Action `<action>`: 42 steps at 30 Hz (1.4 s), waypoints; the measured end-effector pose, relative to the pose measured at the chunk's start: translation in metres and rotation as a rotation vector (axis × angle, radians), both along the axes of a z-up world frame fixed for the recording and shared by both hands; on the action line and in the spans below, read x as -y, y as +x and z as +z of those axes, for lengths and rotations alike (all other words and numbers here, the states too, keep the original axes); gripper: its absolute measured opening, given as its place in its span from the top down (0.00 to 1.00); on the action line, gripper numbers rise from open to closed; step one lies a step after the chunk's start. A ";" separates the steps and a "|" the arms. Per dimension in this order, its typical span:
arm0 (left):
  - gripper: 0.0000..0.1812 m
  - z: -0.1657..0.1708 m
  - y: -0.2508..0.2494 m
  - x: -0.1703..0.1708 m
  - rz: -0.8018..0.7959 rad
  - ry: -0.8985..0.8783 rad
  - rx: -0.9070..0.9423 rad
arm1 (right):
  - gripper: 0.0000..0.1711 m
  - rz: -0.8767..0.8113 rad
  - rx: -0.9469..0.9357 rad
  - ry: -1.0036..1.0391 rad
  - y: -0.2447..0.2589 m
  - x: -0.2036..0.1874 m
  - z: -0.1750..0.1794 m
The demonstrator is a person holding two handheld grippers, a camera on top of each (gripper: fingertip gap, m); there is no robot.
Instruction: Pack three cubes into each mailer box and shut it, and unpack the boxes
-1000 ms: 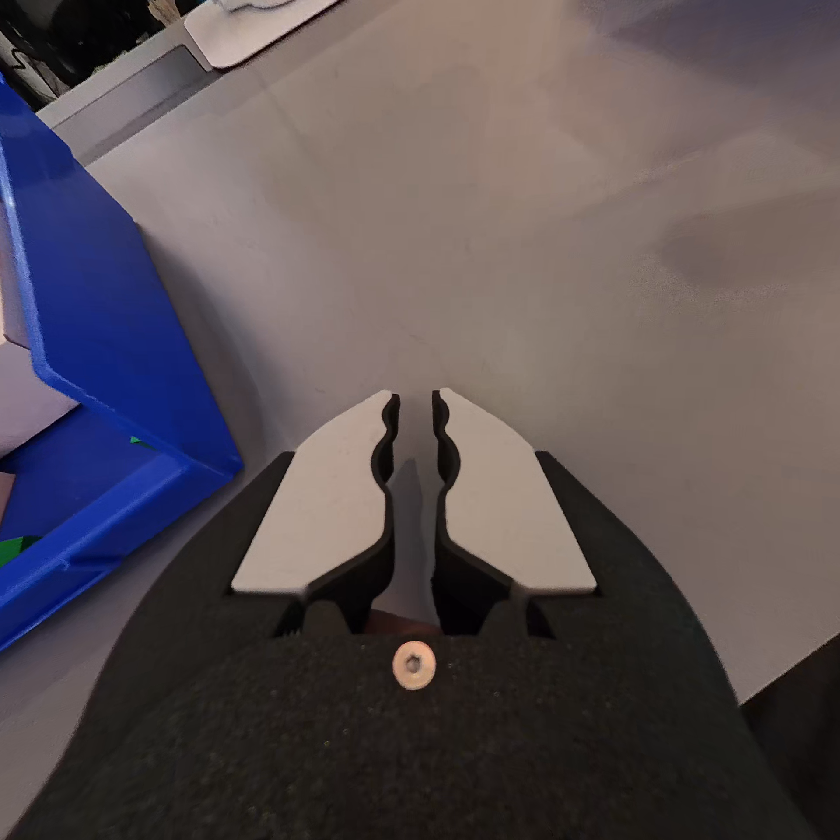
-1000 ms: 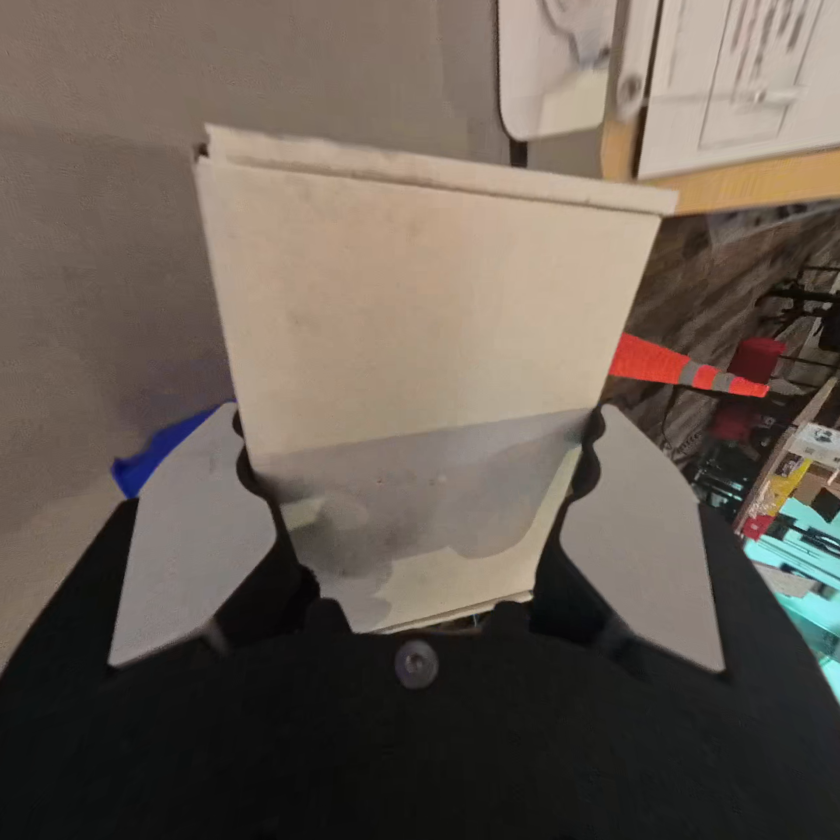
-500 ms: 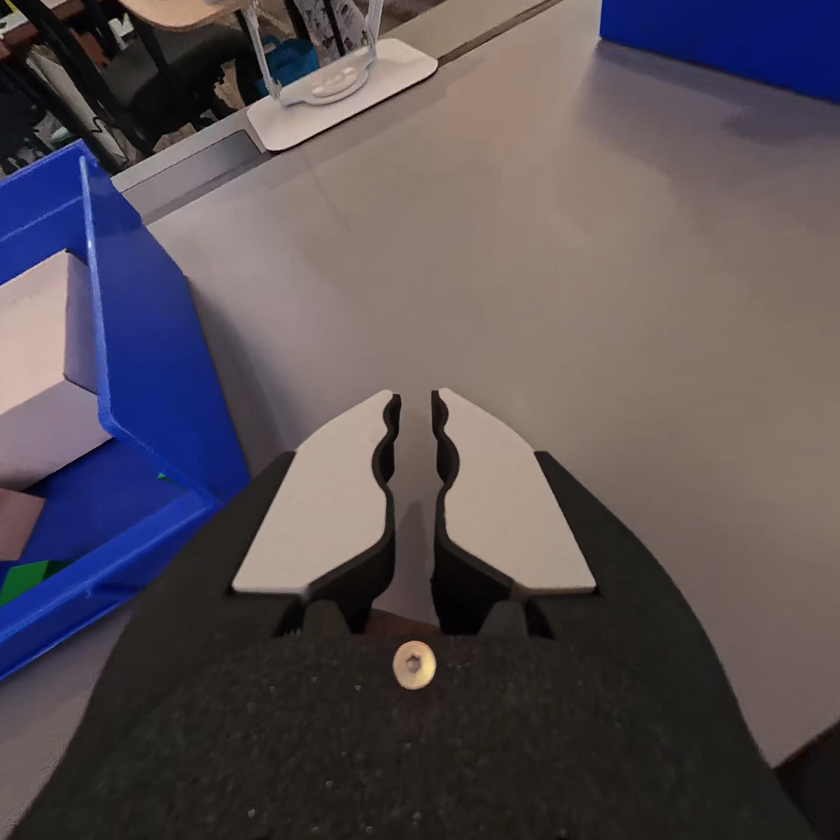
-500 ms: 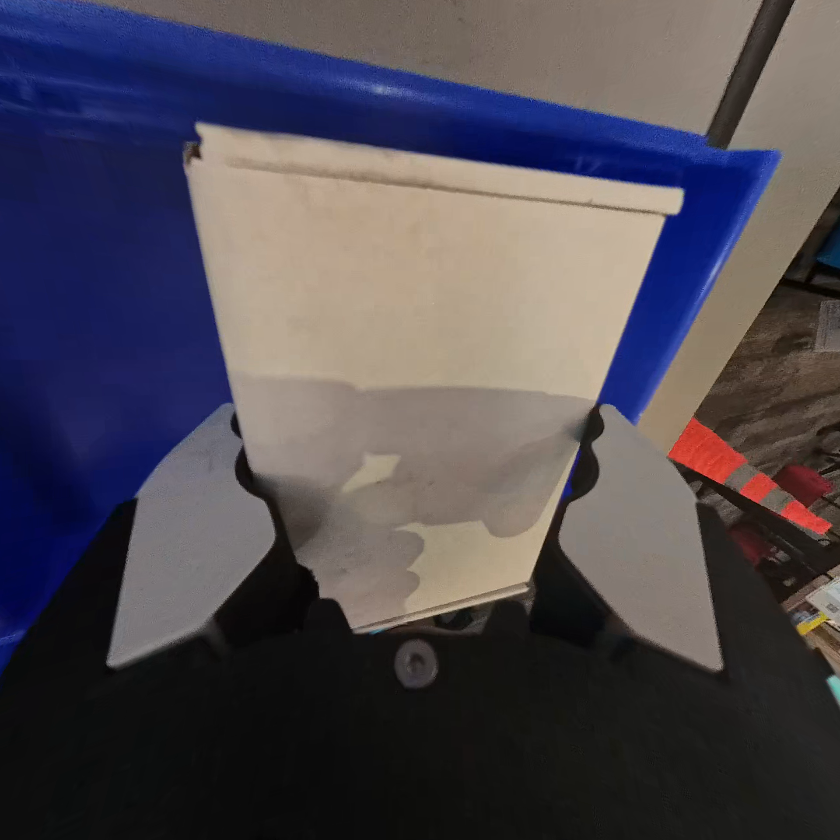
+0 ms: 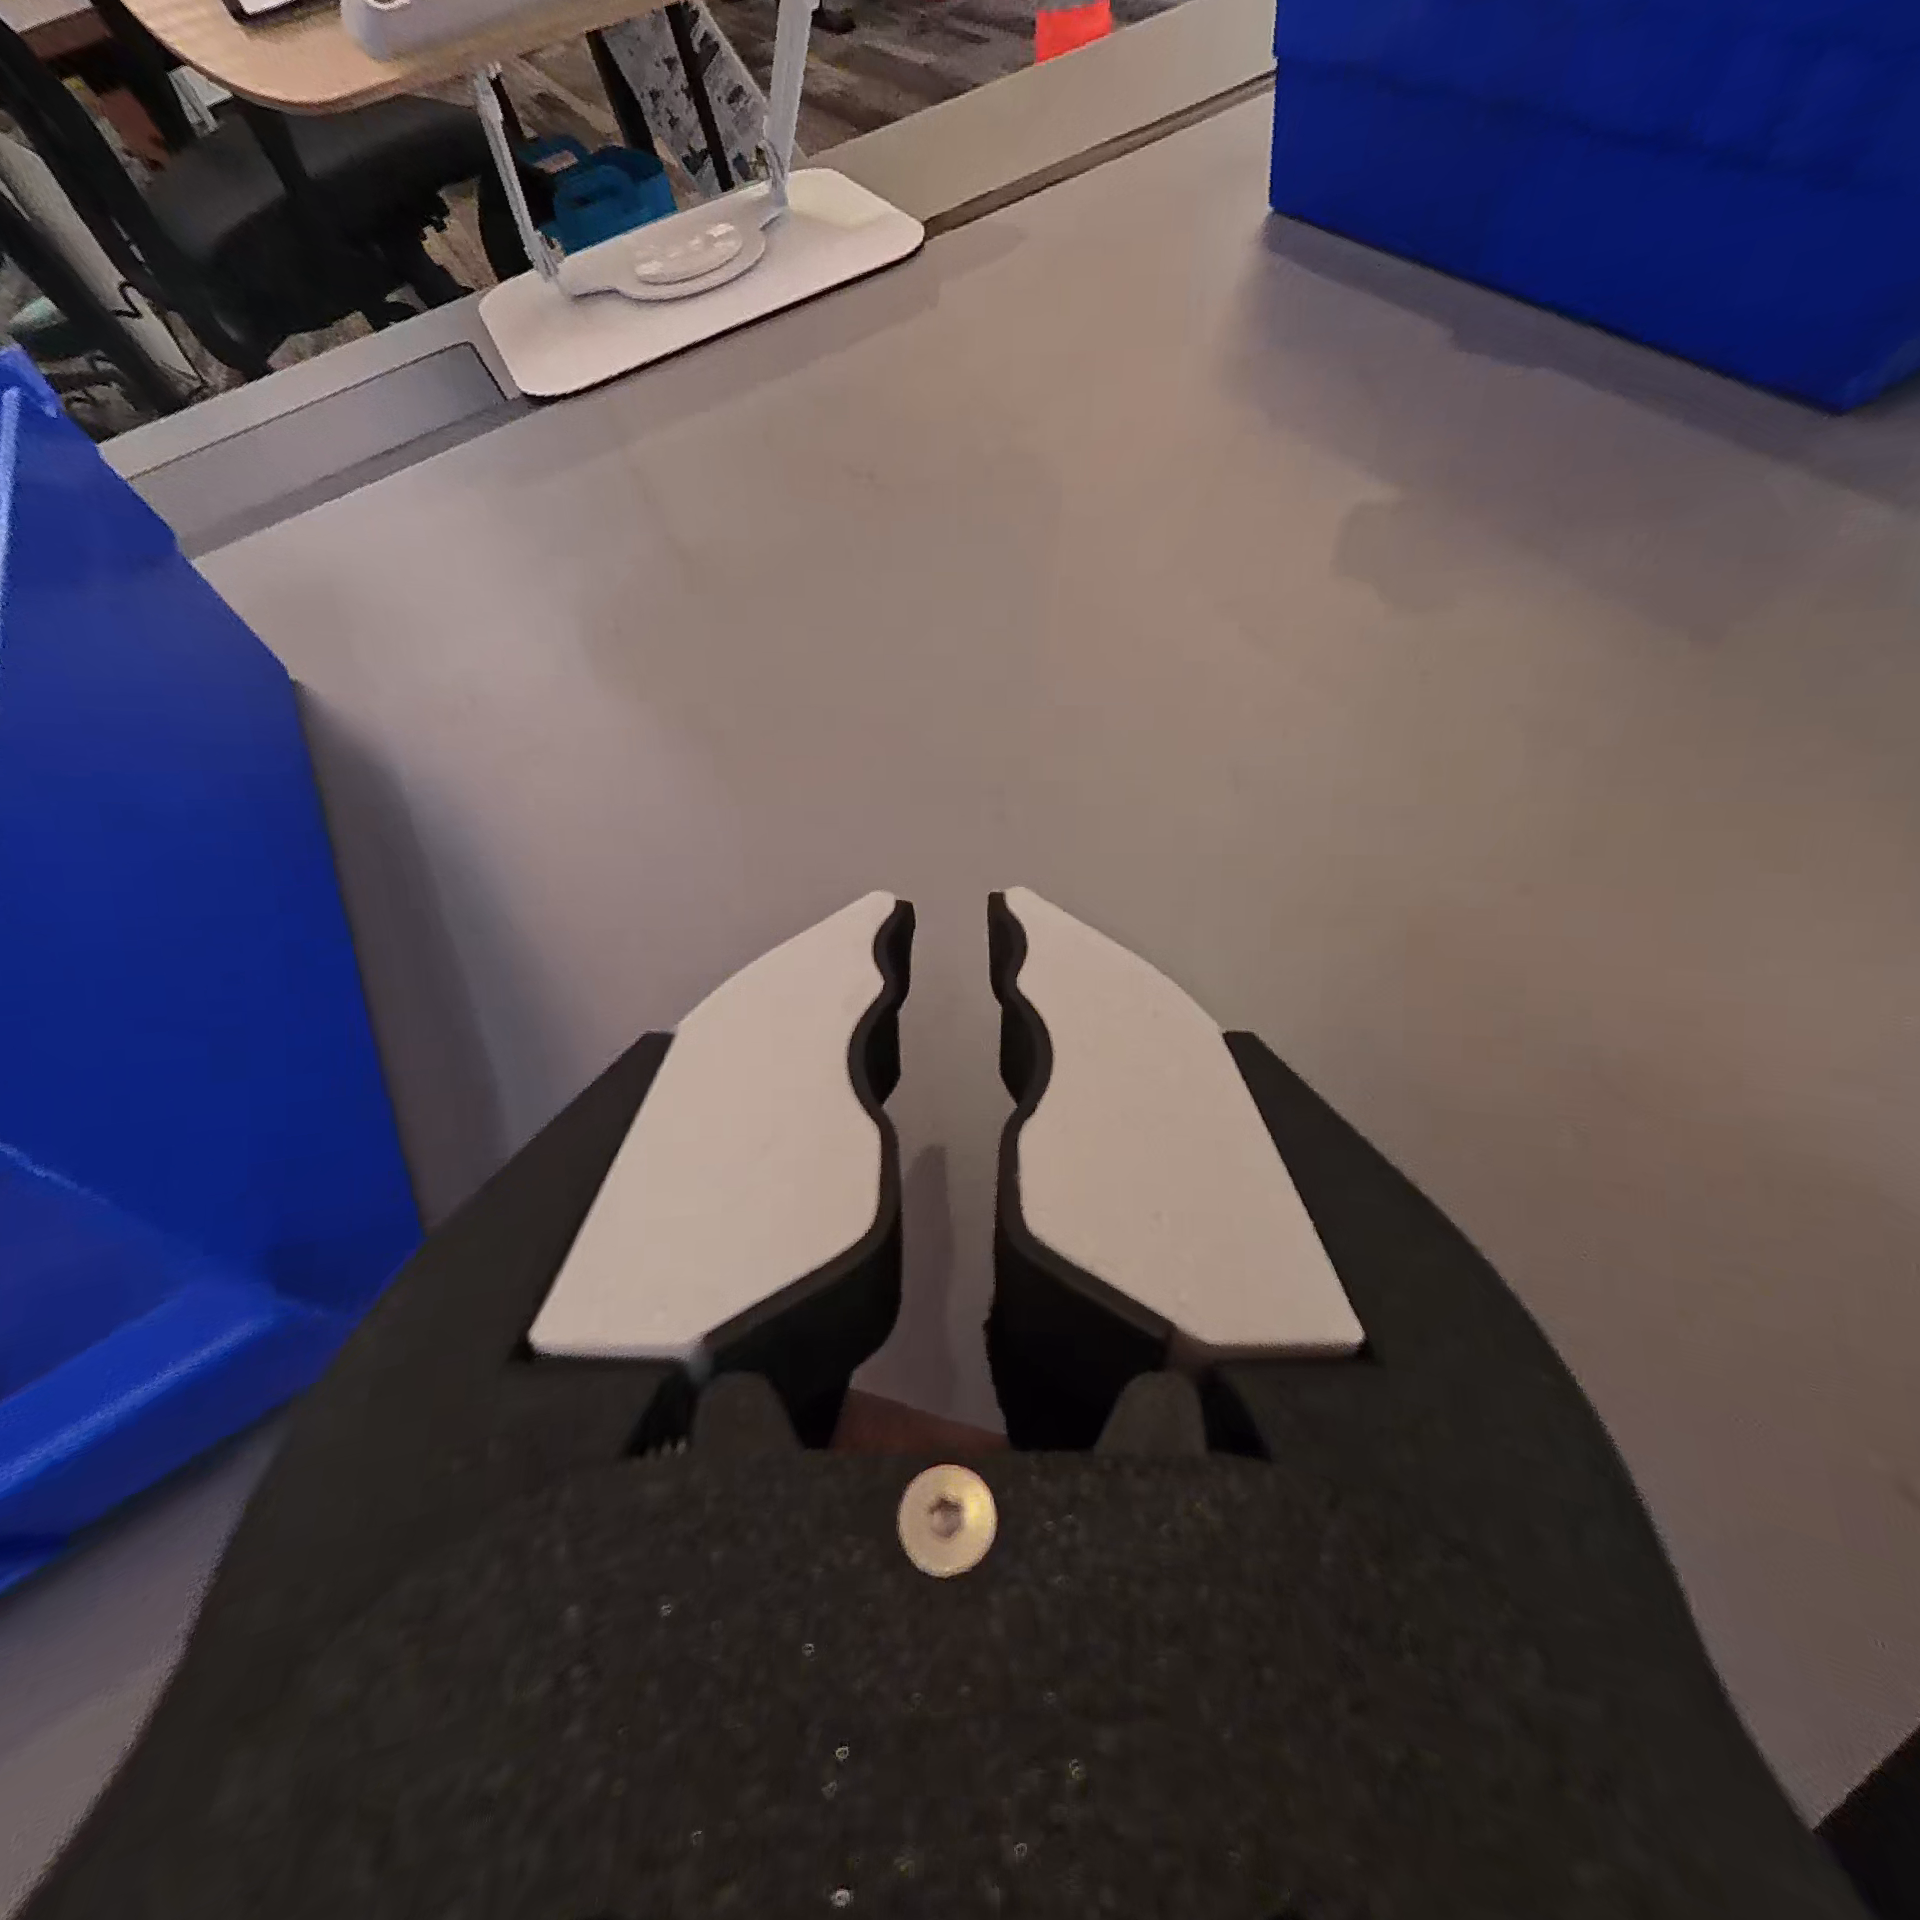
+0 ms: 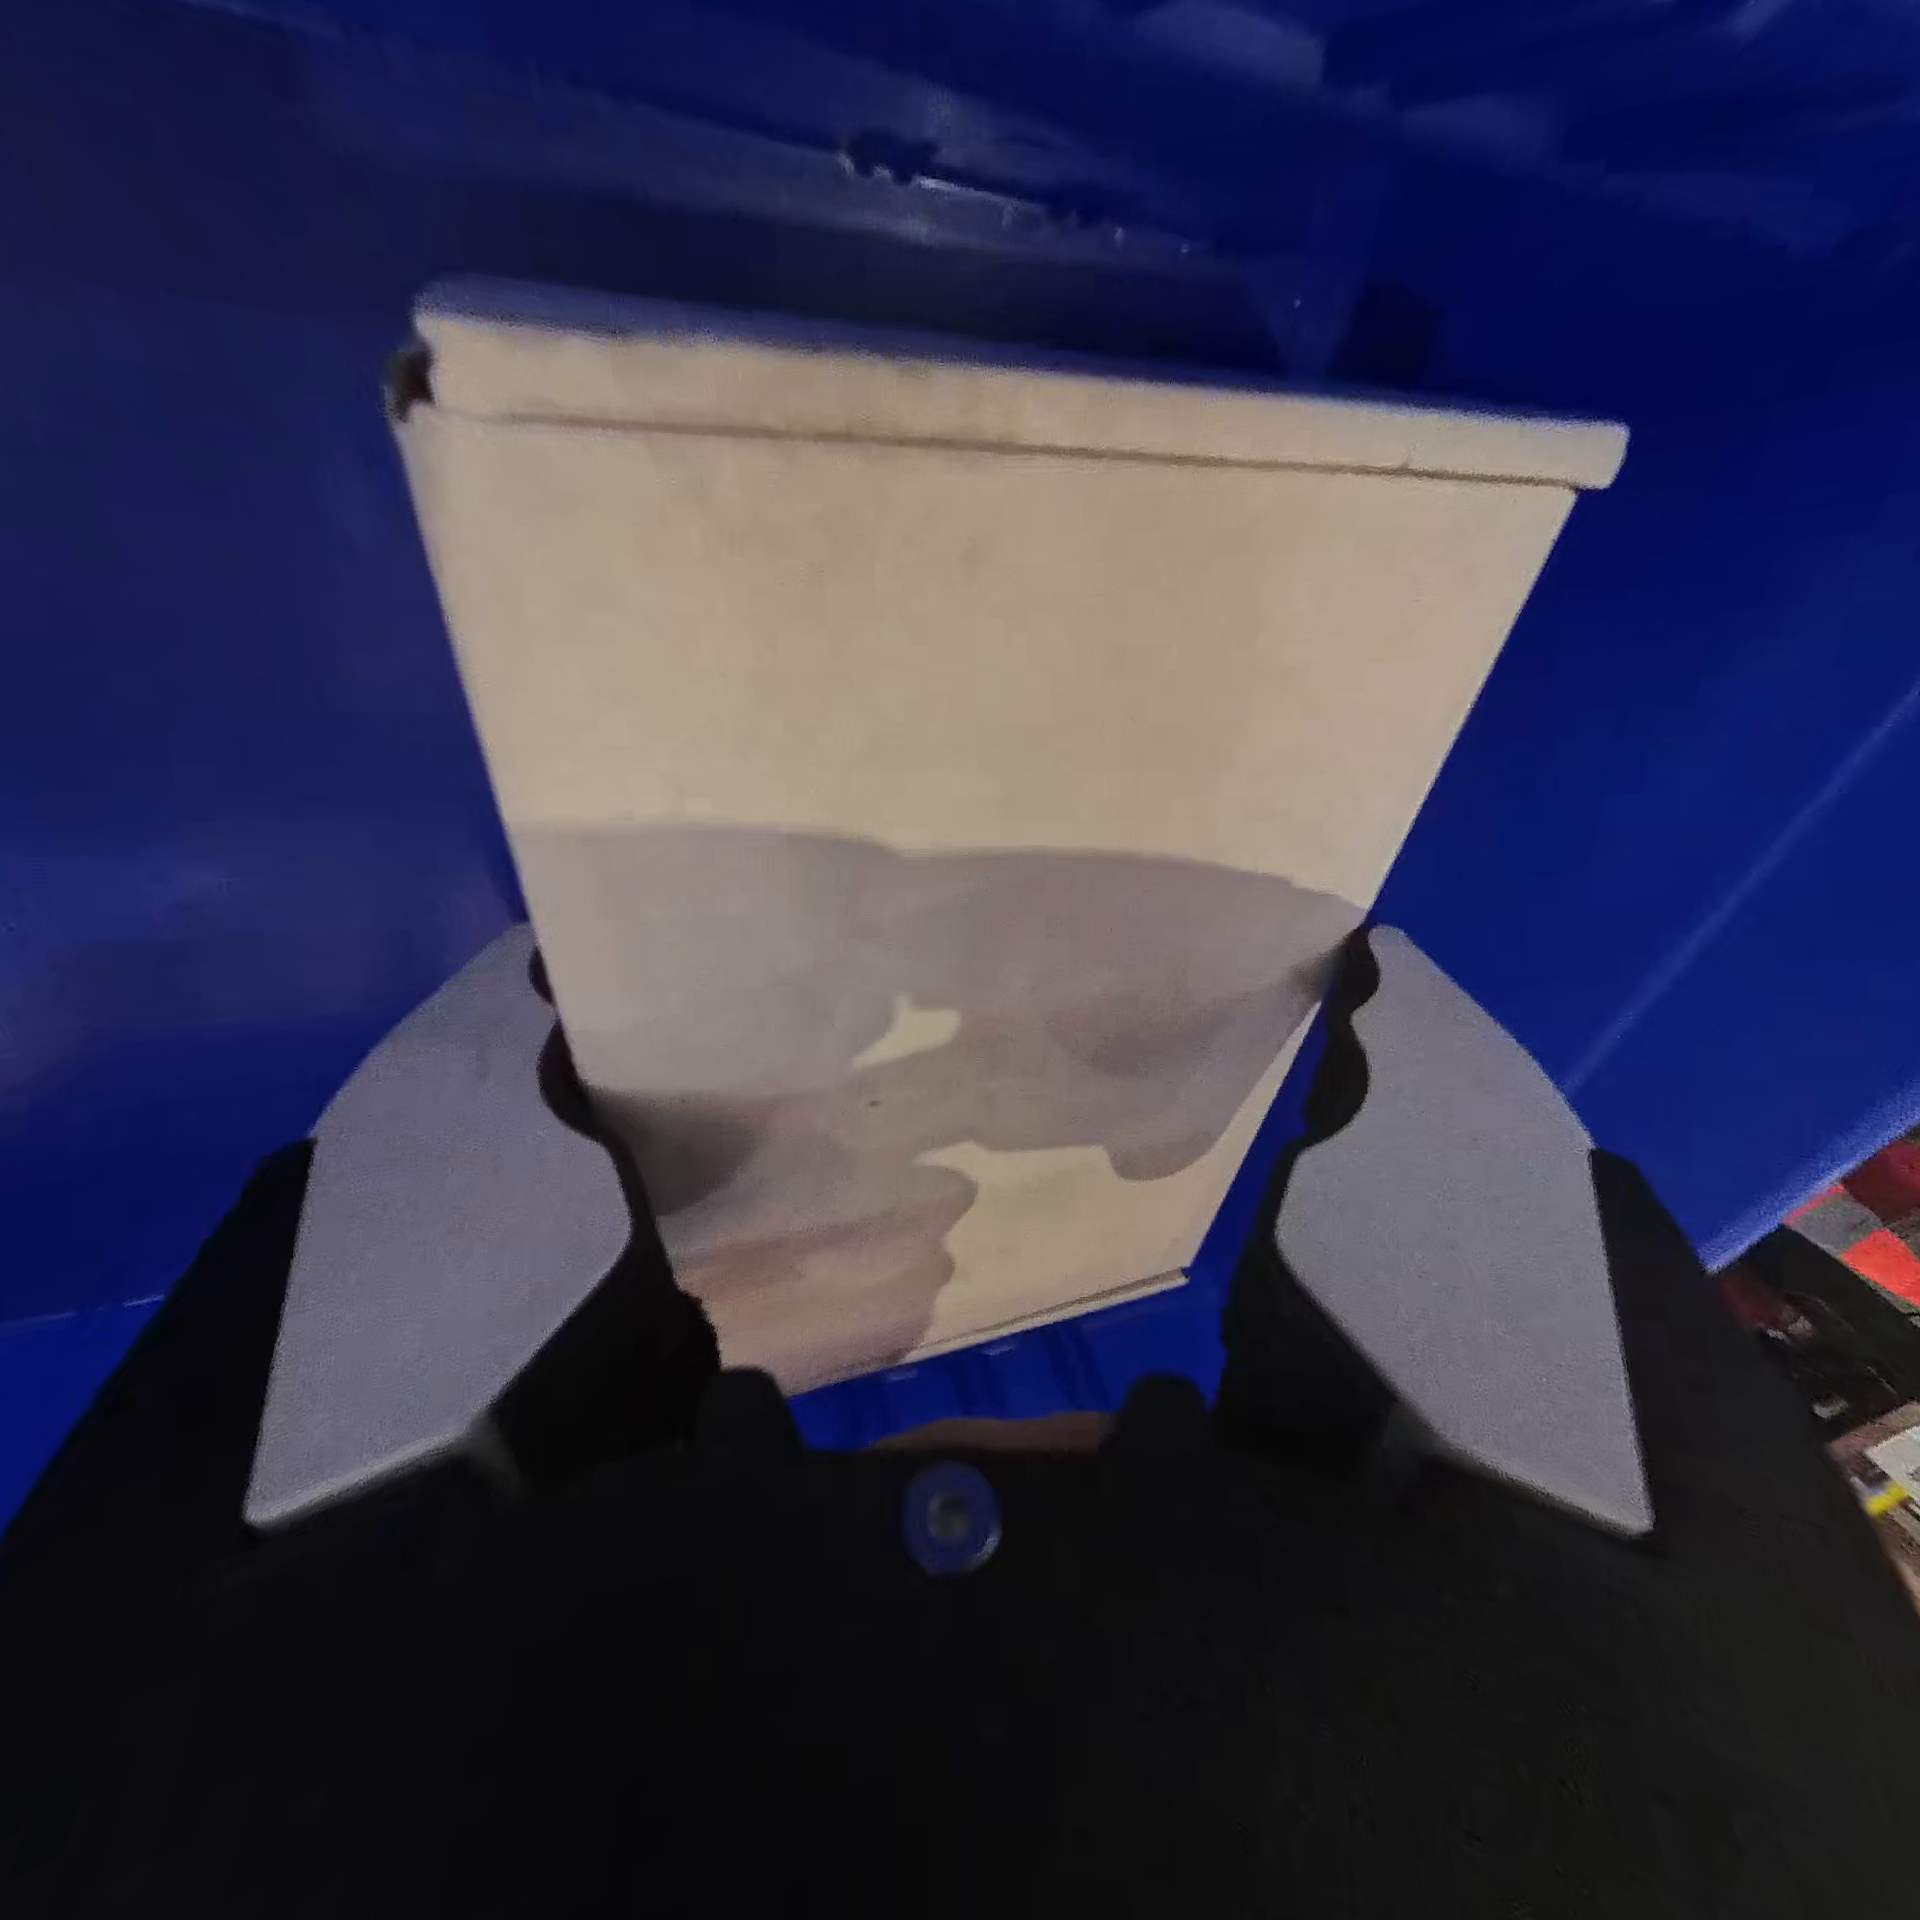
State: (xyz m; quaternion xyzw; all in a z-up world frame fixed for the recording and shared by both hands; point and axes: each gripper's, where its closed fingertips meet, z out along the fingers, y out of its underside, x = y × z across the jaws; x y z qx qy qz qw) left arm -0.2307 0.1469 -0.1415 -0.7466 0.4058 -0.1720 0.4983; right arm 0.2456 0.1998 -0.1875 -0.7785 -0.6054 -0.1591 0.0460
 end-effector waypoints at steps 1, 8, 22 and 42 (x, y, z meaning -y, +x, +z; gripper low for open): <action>0.93 0.000 0.000 0.000 -0.003 0.002 0.001 | 0.22 -0.012 0.007 0.007 0.001 0.000 0.001; 0.89 0.004 0.017 0.012 -0.080 -0.052 0.018 | 0.25 -0.116 0.025 0.142 0.005 0.008 0.031; 0.89 0.014 0.020 0.010 -0.075 -0.191 0.149 | 0.43 -0.207 -0.549 0.643 -0.156 0.043 0.153; 0.86 0.019 0.011 0.022 -0.069 -0.204 0.156 | 0.47 -0.280 -0.930 0.369 -0.355 0.116 0.080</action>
